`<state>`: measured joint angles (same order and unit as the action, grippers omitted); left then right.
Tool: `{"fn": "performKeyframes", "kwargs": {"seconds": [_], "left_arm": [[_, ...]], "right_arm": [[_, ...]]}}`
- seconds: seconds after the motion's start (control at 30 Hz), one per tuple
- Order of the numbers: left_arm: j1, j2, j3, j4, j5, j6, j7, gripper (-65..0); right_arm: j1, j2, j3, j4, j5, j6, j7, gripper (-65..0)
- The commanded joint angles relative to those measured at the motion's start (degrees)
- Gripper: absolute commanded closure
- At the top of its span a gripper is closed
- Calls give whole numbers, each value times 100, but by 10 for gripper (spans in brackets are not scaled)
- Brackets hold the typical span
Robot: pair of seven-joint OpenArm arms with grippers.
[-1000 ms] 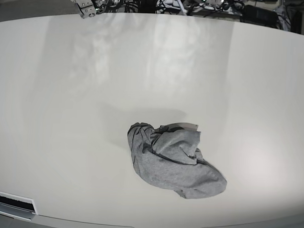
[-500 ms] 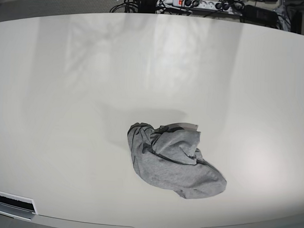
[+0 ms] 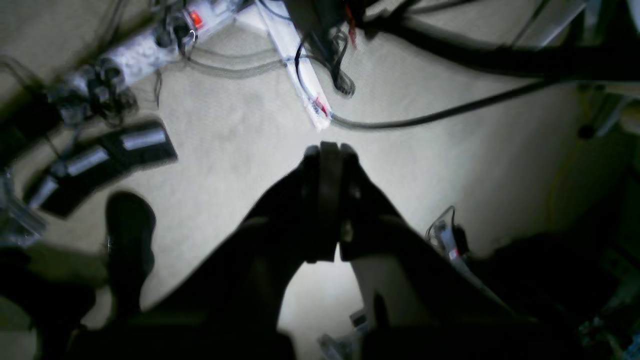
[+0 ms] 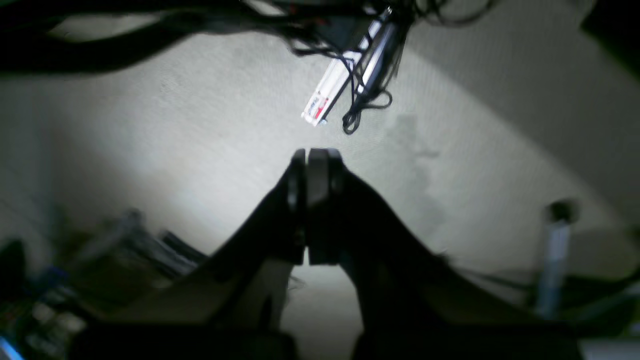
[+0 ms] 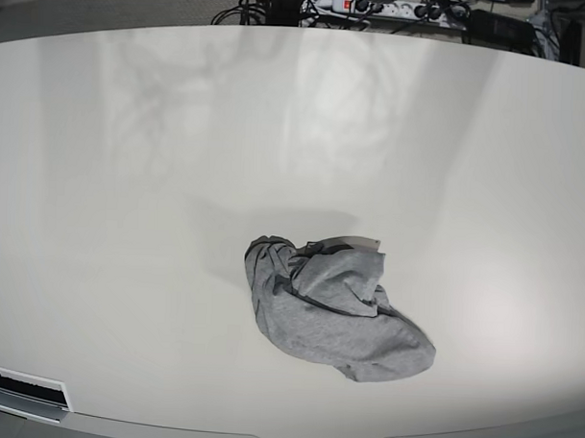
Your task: Layout the t-shirt on the table in an organized manner, then fold the t-shirt properly
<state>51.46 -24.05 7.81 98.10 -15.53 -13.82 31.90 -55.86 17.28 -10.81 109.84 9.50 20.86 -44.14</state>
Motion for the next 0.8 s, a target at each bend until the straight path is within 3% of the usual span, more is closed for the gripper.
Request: {"fn": "performKeyframes", "kwargs": {"seconds": [0.0,0.1,0.2,0.33,0.47,0.6,0.77], "left_arm": [[160,-76,-197,400,-26,15,-74,0],[367,-87,-820,1235,-81,13,-81,0],[387,-87,-1384,1884,-387,11,-94,0],[227,-87,-1947,2564,-586,9,-227,0],[-378,-90,-2149,2747,-625,-17,-332,0],[-1086,-90,-2006,2621,-643,-162,-350,0],[-2173,-142,-1821,1862,-643,-164,-496,0]], "right_arm": [[-166,96,-2,426,55,-127,55,0],[-352,221,-2,1375,-26,-435,59,0],[-348,225,-2,2065,-479,-629,70,0],[-190,225,-2,2516,-1191,-857,680,0],[511,223,-9,2516,-1169,-730,1504,0],[1471,94,-9,2321,-669,-393,1611,0],[2726,-264,-9,1414,-566,-356,2072,0]]}}
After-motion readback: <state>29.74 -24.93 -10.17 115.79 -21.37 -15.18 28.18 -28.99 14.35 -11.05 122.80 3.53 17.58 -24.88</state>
